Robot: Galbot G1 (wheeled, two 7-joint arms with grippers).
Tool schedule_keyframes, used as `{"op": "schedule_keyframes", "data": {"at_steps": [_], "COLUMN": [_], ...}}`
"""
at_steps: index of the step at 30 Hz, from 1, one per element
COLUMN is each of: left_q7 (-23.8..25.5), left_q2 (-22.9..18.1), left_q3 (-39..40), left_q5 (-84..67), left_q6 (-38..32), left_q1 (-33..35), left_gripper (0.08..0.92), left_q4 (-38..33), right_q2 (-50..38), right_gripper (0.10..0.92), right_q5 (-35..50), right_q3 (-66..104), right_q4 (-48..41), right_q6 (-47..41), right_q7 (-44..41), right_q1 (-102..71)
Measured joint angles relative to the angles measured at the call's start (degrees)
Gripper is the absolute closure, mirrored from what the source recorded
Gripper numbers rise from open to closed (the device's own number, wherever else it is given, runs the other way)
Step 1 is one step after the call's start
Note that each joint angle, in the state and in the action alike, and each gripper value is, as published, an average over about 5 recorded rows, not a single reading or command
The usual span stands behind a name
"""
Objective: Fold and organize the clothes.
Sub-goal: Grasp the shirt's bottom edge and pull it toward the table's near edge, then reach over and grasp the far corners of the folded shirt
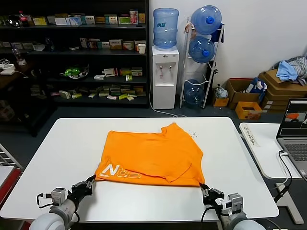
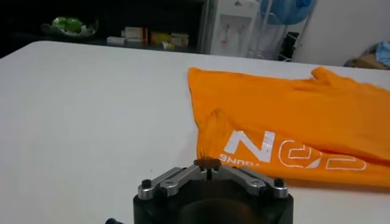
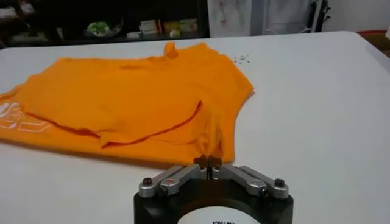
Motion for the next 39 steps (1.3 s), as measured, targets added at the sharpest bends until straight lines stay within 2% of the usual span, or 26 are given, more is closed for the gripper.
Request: {"op": "schedule_keyframes", "data": {"at_steps": [19, 23, 30, 35, 39], "left_q7": [-9.22, -10.83, -12.58, -12.28, -11.15], "left_q2": [6.26, 6.99, 8.19, 9.59, 9.97], "left_q3": [-5.66, -6.56, -7.74, -8.24, -7.33], "left_q5": [-11.15, -12.68, -14.34, -15.44, -15.98], "left_q6": [6.23, 7.32, 8.1, 6.67, 4.65], "left_q1": [13.71, 16.24, 17.09, 14.19, 8.91], "left_gripper": [0.909, 0.863, 0.662, 0.523, 0.402], "left_q4": [-14.78, -17.23, -19.05, -19.04, -17.2], "right_q2": [-9.82, -11.38, -13.64, -14.49, -13.59], "right_gripper": [0.881, 0.79, 0.6, 0.452, 0.34], "right_q5": [10.18, 11.66, 12.6, 13.34, 13.85], "right_q3": [2.54, 3.02, 4.22, 4.02, 2.11], "right_q4": [11.33, 12.77, 13.63, 12.58, 9.74], "right_q6": [-4.22, -5.02, -4.7, -2.72, -0.69], "right_q7": [8.98, 10.7, 11.6, 10.64, 9.75], "right_q1": [-10.44, -11.69, -10.49, -5.35, 2.02]}}
